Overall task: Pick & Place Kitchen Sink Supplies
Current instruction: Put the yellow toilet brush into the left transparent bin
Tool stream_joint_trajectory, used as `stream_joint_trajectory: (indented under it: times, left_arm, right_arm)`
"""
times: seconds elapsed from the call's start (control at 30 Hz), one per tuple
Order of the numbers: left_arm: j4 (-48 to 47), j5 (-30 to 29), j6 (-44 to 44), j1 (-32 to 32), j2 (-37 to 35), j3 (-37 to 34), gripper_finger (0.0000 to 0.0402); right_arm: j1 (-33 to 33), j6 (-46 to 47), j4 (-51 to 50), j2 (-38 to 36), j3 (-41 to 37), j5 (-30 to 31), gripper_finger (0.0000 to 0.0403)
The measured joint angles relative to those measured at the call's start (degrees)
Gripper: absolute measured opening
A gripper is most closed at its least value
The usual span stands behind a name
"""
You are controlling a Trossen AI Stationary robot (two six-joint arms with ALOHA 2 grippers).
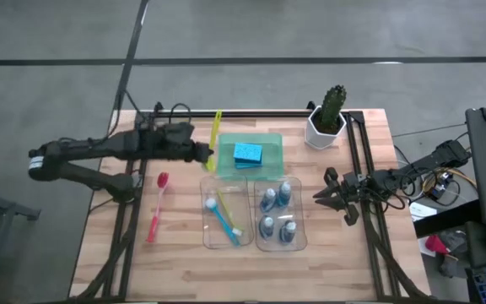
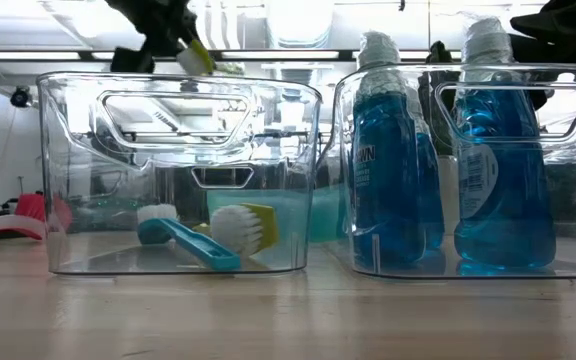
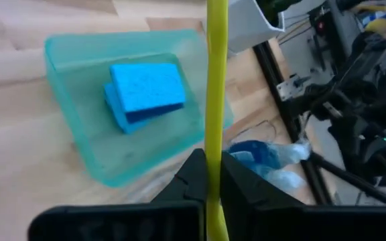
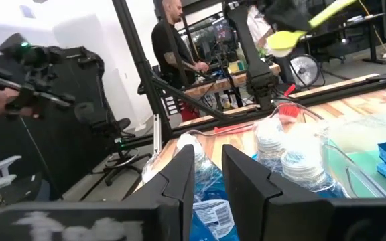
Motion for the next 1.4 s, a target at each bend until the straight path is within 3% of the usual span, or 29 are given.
stream_joint_trajectory:
  times: [0.3, 0.5, 0.63, 0.87, 1.17, 1.4]
  left_arm:
    - [10.58, -22.4, -17.43, -21.62, 5.49, -0.66, 0.0025]
    - [16.08, -31.66, -29.85, -31.65, 14.13, -0.59, 0.0018]
    - [16.18, -32.67, -40.99, -35.36, 19.91, -0.57, 0.0019]
    - [16.29, -31.41, -51.94, -38.54, 26.32, -0.26, 0.0021]
    - [16.05, -24.16, -57.35, -38.56, 29.41, -0.26, 0.0025]
    - [13.86, -24.11, -60.83, -36.8, 29.66, -0.68, 0.0021]
  right_arm:
    - [0.01, 0.0, 0.01, 0.0, 0.0, 0.0, 0.0087]
    - [-0.01, 0.01, 0.0, -0.01, 0.0, 0.0, 0.0087]
    - [0.01, 0.02, -0.01, 0.0, 0.0, 0.0, 0.008]
    - [-0.01, 0.0, 0.01, 0.0, 0.0, 0.0, 0.0068]
    - [0.0, 0.02, 0.01, -0.02, 0.0, 0.0, 0.0081]
    - [-0.01, 0.0, 0.01, -0.02, 0.0, 0.0, 0.0088]
